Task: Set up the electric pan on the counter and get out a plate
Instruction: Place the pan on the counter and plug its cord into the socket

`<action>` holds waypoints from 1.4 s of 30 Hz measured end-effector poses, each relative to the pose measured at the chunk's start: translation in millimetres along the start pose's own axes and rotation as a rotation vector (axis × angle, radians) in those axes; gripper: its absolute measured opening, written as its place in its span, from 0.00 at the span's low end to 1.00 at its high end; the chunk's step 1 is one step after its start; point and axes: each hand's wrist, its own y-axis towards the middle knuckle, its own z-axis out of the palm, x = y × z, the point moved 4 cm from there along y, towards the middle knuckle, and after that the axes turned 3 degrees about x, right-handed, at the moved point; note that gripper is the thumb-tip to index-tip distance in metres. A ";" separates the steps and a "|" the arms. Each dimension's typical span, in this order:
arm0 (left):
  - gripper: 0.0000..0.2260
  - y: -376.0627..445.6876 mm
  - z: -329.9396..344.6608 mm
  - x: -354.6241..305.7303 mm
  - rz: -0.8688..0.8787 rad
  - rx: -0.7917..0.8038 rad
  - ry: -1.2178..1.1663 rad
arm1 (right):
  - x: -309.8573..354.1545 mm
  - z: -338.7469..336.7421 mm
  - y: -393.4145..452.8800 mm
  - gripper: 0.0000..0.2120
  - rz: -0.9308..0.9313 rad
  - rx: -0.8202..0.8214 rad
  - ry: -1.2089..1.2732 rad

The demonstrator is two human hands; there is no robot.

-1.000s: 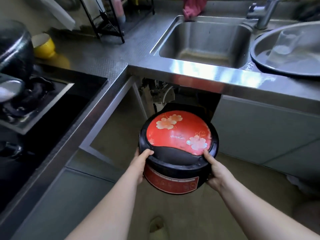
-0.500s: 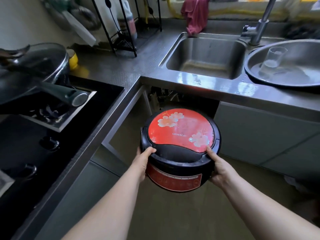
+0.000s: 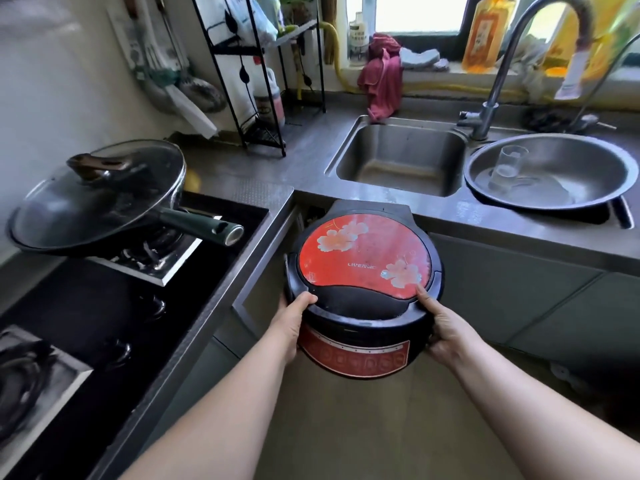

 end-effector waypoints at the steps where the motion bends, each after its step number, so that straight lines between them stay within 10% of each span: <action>1: 0.31 -3.9 0.6 -4.3 0.001 0.010 0.000 | 4.3 2.8 -3.9 0.25 -0.006 0.008 0.001; 13: 0.30 -54.1 9.3 -25.7 0.052 -0.037 -0.059 | 42.7 16.2 -37.6 0.15 -0.024 0.137 -0.101; 25: 0.30 -97.4 36.1 16.6 0.041 -0.239 -0.227 | 70.3 -0.1 -37.0 0.35 0.061 0.242 -0.352; 42: 0.34 -255.7 -9.3 109.8 0.075 -0.551 -0.421 | -8.6 12.7 -138.6 0.23 0.281 0.503 -0.583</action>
